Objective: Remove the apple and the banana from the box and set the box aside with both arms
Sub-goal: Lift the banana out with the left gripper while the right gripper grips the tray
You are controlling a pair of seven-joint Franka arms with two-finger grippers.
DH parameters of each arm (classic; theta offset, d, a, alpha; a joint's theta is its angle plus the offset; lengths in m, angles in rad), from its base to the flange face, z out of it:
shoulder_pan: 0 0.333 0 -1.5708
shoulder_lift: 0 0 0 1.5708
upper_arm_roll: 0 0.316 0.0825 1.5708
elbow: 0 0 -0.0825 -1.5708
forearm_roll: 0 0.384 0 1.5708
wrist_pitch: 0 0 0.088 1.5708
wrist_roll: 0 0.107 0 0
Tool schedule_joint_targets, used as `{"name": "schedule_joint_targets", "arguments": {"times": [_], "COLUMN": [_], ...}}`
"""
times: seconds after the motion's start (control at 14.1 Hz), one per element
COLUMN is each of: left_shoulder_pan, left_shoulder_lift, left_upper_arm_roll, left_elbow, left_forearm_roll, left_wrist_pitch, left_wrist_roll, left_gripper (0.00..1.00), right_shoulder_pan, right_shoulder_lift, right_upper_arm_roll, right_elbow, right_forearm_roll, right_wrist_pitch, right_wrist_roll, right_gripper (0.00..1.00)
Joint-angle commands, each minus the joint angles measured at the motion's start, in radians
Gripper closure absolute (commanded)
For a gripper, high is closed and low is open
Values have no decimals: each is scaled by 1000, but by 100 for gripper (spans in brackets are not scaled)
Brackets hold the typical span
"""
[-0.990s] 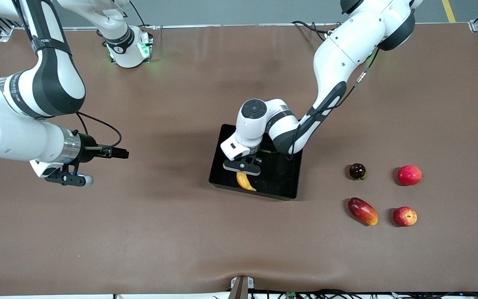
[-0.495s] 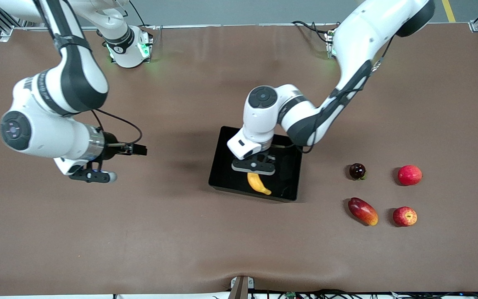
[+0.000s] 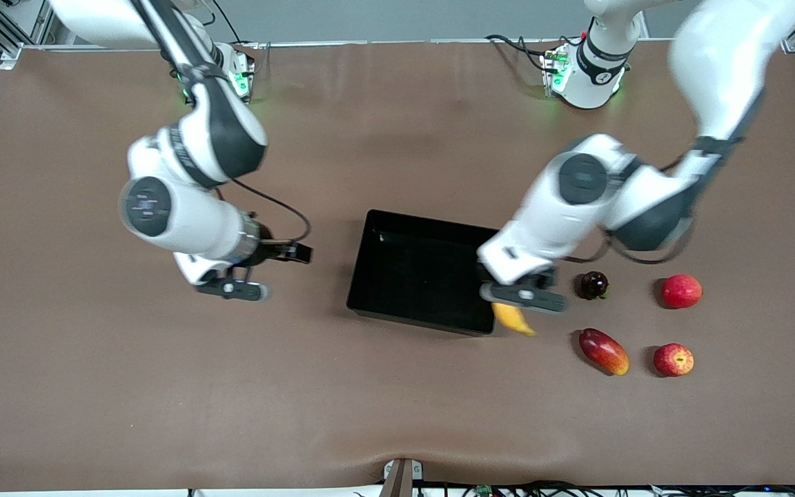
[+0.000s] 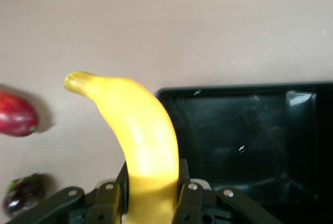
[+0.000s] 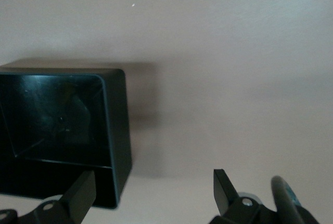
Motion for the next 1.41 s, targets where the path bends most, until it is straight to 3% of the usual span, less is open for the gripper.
{"name": "schedule_joint_targets", "arguments": {"times": [0.0, 0.14, 0.28, 0.49, 0.64, 0.85, 1.34], "left_shoulder_pan": [266, 358, 405, 409, 412, 419, 419], "left_shoulder_lift": [-20, -18, 6, 14, 12, 15, 32], "left_upper_arm_roll": [-127, -127, -118, -34, 44, 134, 224], "left_elbow": [-161, -209, -244, -272, -316, -351, -385], "left_forearm_roll": [4, 52, 184, 249, 251, 251, 251], "left_wrist_pitch": [9, 19, 29, 87, 207, 331, 449], "left_wrist_roll": [153, 247, 260, 286, 333, 384, 381], "left_gripper": [100, 100, 100, 100, 100, 100, 100], "right_shoulder_pan": [78, 124, 158, 181, 185, 187, 168], "right_shoulder_lift": [80, 133, 169, 199, 207, 209, 200], "right_upper_arm_roll": [-9, -10, -14, -18, -18, -17, -17], "right_elbow": [6, 6, 6, -4, -11, -13, -2], "right_forearm_roll": [1, -4, -6, -13, -13, -12, -10], "right_wrist_pitch": [98, 170, 219, 239, 259, 261, 245], "right_wrist_roll": [78, 150, 178, 183, 183, 235, 209], "right_gripper": [0, 0, 1, 36, 71, 100, 100]}}
